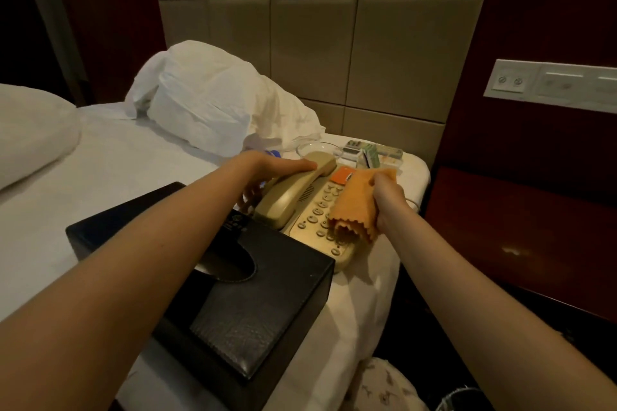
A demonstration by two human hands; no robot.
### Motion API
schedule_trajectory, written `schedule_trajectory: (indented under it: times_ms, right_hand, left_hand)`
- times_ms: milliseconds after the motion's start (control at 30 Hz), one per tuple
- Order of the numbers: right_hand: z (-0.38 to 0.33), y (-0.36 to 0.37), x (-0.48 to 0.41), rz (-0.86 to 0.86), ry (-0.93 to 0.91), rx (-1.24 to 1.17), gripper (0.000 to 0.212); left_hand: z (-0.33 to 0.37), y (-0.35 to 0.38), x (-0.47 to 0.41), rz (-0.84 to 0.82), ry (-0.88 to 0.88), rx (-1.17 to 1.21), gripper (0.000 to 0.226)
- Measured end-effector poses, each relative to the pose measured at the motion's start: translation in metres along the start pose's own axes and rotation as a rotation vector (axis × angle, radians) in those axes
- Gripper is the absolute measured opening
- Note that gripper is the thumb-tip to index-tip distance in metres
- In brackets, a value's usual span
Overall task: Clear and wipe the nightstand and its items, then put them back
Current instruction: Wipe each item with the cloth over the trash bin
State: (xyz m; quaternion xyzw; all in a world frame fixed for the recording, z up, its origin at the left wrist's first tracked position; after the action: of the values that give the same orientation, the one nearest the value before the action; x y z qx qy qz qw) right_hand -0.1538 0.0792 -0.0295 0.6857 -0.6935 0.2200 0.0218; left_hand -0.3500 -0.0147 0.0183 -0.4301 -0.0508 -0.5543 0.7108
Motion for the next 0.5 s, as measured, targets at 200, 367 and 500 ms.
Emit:
schedule_trajectory:
  times_ms: [200,367,500]
  right_hand:
    - [0.002,0.007,0.001,-0.020,0.018,-0.051,0.049]
    - [0.001,-0.010,0.003,-0.011,0.008,-0.140,0.045]
    - [0.002,-0.040,0.005,-0.006,-0.007,-0.180,0.045]
  left_hand:
    - [0.005,0.008,0.005,0.035,0.052,0.102,0.096]
    - [0.021,0.013,0.017,0.003,0.126,0.123,0.090]
    - [0.033,0.024,0.034,-0.014,0.124,0.100,0.093]
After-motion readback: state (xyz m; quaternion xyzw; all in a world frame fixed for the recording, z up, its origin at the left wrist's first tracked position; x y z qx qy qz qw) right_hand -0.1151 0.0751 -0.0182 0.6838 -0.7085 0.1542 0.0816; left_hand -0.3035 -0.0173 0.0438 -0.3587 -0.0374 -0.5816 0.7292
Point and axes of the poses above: each hand's wrist, its own x-axis away from the middle knuckle, its own y-axis out of the palm, z = x × y, the point moved 8 cm from there along -x, towards the middle knuckle, and after that the axes turned 10 degrees about x, right-handed, at the moved point
